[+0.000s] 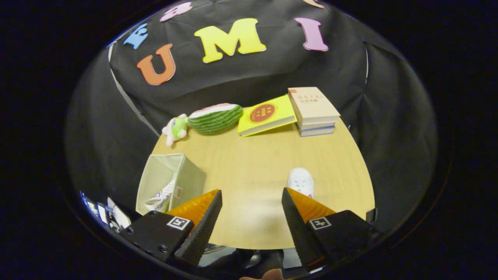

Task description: Open the storage box then place both shoes into the box .Put the left shoe in first, then the right shoe, with the right side of both shoes facing outward in a uniform manner.

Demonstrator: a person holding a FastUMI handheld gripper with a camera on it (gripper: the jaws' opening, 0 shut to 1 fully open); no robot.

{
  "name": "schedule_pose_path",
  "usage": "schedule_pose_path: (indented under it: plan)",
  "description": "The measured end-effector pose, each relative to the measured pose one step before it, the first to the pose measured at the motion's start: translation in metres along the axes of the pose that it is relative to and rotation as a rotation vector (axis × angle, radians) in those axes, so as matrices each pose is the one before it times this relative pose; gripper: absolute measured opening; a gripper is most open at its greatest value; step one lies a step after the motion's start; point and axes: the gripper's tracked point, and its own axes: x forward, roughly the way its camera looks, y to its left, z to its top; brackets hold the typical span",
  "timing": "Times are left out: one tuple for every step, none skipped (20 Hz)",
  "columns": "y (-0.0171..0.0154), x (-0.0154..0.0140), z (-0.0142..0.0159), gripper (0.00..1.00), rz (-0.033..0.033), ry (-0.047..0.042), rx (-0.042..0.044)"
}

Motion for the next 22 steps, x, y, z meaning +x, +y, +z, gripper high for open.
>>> schedule_pose_path:
  plan:
    - [-0.02042,0.00358,-0.00374,0.95,-0.01321,0.02043,0.00899]
    - [-0.01704,0.00582,-0.00480,0.95,-0.00948,0.02311,0.00991]
    - [-0.01733,0.00785,-0.00585,0.95,-0.00718,0.02887,0.01025]
    - [-0.01491,0.00812,-0.00633,0.95,-0.00104,0.03270,0.01059]
    - [-0.01323,0.00750,-0.00710,0.95,-0.00096,0.03233,0.01366]
    - [-0.01384,0.00936,-0.00650,0.95,-0.00139,0.03229,-0.00603]
    - [-0.01104,0.00990,-0.00591,0.95,-0.00279,0.02601,-0.00983]
    - [-0.00906,0.01142,-0.00829,0.95,0.00074,0.04120,-0.00663]
    - [-0.00443,0.01200,-0.00811,0.95,0.01526,0.03420,0.00188]
    - [-0.00371,0.01222,-0.00678,0.96,0.01320,0.03279,0.00671]
    - [-0.00435,0.01110,-0.00658,0.96,0.01472,0.03146,-0.00010]
    - [-0.00609,0.01100,-0.00502,0.96,0.00399,0.02989,-0.00050]
    - [-0.00719,0.01047,-0.00426,0.96,0.00181,0.02725,0.00054]
    - [-0.00638,0.00970,-0.00320,0.95,0.00377,0.02306,0.00802]
    - [-0.00464,0.00815,-0.00359,0.95,0.00329,0.02452,0.01824]
    - [-0.00290,0.00684,0.00008,0.96,0.01053,0.01474,0.01225]
    - [-0.00325,0.00721,-0.00048,0.95,0.00970,0.01123,0.00472]
    - [-0.00352,0.00695,-0.00022,0.95,0.00275,0.01124,0.00312]
    - [-0.00168,0.00705,-0.00084,0.95,0.00487,0.01419,0.00016]
    - [0.00079,0.00562,0.00050,0.95,0.01116,0.00884,0.00248]
    - [-0.00140,0.00549,0.00064,0.95,0.00097,0.00850,-0.00692]
    - [-0.00317,0.00547,0.00082,0.94,-0.01130,0.00937,-0.01800]
